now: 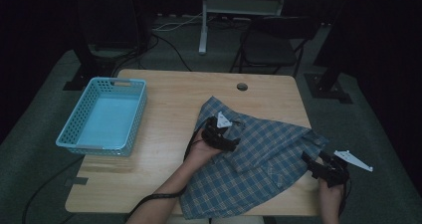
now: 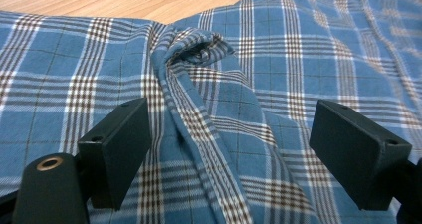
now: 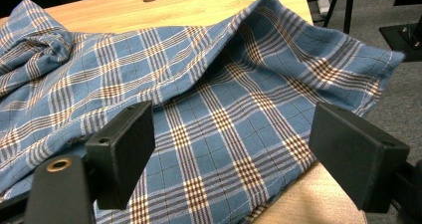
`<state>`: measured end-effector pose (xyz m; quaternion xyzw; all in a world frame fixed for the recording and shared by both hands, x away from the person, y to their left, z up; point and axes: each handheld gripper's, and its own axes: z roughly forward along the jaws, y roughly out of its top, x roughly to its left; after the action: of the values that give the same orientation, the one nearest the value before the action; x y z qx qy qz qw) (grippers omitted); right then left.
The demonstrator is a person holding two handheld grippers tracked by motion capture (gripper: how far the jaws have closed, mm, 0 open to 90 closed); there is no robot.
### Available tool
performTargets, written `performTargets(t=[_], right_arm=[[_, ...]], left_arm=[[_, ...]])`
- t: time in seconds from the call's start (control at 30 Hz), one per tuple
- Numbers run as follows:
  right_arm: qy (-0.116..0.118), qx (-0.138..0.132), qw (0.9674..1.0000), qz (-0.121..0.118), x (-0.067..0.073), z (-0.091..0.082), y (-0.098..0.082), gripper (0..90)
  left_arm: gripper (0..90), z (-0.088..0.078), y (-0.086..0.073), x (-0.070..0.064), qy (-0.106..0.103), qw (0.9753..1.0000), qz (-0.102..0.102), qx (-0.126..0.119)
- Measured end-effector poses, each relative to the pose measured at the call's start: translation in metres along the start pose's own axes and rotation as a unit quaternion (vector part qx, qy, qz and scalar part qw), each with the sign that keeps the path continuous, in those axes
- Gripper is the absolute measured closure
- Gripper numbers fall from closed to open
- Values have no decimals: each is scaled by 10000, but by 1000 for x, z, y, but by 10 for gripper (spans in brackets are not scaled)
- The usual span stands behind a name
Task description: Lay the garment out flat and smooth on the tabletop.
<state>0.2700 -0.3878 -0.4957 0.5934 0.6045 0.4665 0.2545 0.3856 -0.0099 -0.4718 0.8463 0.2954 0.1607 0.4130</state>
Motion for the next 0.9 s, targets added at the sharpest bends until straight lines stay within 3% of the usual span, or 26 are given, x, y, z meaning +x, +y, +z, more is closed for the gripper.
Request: performTargets(t=[0.1,0.27,0.4,0.63,0.9], right_arm=[[-17,10,10000,-21,1,0,0,178],[-27,23,10000,-36,1,0,0,178],[-45,35,10000,-41,2,1,0,178],[-60,40,10000,-44,2,1,0,178],[-47,49,10000,25,1,1,0,178]], left_arm=[[179,7,-3,-2,184,9998,63,77],[320,11,-10,-7,543,9984,147,113],[492,9,-13,-2,556,9984,-18,50],[761,-1,-13,3,527,9984,-107,-193],[816,-24,-6,12,612,9963,-260,-539]])
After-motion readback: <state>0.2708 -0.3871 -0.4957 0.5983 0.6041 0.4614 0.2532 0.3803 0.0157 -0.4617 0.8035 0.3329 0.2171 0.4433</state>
